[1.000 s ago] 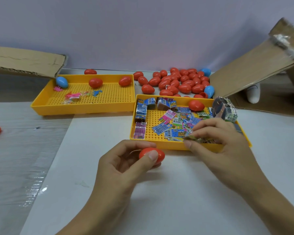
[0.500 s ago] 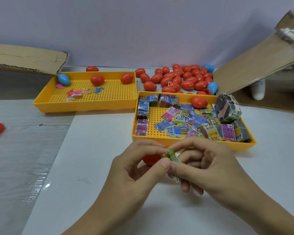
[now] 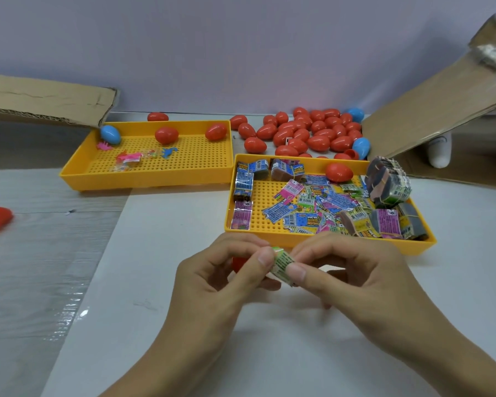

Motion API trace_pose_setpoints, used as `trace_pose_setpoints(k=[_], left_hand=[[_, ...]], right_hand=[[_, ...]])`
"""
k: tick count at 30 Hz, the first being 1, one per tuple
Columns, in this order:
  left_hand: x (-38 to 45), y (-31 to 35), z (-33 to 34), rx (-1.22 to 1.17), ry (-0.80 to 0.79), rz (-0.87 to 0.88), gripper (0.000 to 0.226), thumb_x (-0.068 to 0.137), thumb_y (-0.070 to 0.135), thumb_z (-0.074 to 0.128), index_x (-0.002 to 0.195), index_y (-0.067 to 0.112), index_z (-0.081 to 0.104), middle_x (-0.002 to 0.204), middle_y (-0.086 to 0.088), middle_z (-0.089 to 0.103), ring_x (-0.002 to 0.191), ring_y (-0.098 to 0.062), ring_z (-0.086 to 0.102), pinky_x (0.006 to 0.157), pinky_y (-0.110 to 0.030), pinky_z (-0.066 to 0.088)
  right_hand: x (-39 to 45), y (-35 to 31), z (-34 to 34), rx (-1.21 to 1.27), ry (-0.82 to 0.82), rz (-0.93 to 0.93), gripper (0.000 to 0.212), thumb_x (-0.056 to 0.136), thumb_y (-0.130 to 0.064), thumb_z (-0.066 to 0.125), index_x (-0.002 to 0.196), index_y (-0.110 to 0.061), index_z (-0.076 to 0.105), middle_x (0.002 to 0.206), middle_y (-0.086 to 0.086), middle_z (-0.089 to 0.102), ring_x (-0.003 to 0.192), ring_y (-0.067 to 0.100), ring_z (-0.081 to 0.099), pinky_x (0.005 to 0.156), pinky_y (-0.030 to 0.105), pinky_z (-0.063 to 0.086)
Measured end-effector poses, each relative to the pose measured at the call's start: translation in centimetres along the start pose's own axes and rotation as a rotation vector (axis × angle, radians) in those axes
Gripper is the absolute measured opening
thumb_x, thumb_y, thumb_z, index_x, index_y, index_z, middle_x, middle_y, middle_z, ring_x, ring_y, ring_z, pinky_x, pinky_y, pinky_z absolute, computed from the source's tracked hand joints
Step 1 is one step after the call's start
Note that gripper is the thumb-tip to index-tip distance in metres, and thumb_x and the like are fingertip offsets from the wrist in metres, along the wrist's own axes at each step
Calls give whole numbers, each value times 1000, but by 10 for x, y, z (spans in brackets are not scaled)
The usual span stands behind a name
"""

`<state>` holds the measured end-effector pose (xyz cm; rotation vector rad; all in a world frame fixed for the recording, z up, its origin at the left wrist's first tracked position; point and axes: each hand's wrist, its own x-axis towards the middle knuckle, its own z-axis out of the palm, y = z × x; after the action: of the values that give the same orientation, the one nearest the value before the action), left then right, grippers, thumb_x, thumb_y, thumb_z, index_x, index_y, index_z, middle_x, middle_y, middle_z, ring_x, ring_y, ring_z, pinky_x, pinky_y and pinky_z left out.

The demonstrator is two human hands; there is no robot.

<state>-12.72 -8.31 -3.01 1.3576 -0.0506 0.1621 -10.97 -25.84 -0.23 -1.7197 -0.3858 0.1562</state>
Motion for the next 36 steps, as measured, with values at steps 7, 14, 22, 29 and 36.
trace_pose_setpoints(k=[7,14,22,29,36], left_hand=[[1,-1,-4,-56,-74,-91,33,70,27,76,91,2,78,106,-14,68,83,-28,71,71,-29,57],[1,1,-5,-139,-81,-121,28,65,22,78,85,3,78,106,-17,67,86,-27,70,71,-29,56],[2,-2,-7,-126,-88,-105,20,63,20,81,79,9,77,103,-14,68,89,-26,67,72,-32,56],[1,-3,-6,-131,-41,-53,12,63,18,80,72,13,74,94,-7,70,73,-19,67,65,-29,56],[-1,-4,-2,88,44,114,12,67,10,80,77,10,73,90,-5,70,85,-11,68,65,-17,54]], right_hand=[[3,2,-3,171,14,133,14,74,-29,72,78,-17,78,66,5,66,50,11,53,45,19,42],[3,2,-1,219,9,149,12,71,-27,74,77,-17,79,62,0,65,51,6,54,43,18,40],[3,5,0,184,1,134,15,70,-30,79,78,-17,80,78,11,71,60,10,56,43,19,39],[2,8,0,68,112,-24,19,69,-38,77,85,-30,82,88,0,73,68,6,60,53,8,41],[-4,4,5,-25,62,-93,14,73,-40,70,70,-27,74,102,-9,65,83,24,61,55,41,47]])
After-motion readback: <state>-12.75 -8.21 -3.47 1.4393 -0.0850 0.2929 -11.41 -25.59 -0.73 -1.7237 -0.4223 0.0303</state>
